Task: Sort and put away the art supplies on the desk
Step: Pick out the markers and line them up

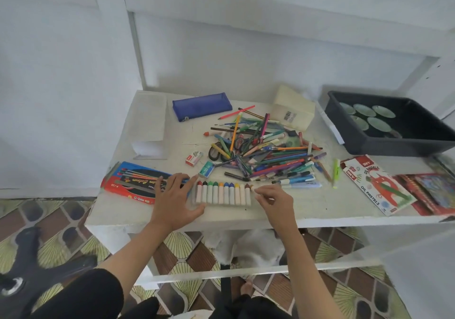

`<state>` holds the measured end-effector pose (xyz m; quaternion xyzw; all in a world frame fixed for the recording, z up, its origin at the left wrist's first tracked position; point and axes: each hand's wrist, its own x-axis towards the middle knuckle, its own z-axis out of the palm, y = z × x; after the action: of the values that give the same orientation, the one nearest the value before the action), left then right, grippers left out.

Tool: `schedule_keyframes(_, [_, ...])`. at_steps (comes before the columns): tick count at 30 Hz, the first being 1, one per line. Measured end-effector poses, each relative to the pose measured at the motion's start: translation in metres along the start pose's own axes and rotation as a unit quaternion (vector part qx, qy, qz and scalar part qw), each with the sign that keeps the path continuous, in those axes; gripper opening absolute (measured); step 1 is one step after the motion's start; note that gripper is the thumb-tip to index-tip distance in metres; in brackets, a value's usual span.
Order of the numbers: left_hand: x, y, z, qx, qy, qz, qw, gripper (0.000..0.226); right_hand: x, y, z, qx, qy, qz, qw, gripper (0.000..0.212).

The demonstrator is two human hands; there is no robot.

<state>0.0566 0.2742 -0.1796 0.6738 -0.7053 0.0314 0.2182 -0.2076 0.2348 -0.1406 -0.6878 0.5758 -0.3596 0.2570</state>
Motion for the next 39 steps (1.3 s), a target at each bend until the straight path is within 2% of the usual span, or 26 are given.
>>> schedule_keyframes(8, [0.0, 0.001, -0.001, -0.009, -0.002, -0.003, 1.0, 0.075, 0.003, 0.002, 0.006, -0.097, -0.086, -0.048, 0.99, 0.017])
schedule_keyframes(28, [0.0, 0.0, 0.0, -0.003, -0.004, -0.002, 1.0, 0.074, 0.035, -0.007, 0.008, -0.125, -0.091, -0.035, 0.987, 0.012])
schedule_keyframes(39, [-0.001, 0.002, -0.001, -0.017, -0.002, -0.011, 1.0, 0.074, 0.125, -0.046, 0.02, -0.172, -0.123, -0.133, 0.968, 0.019])
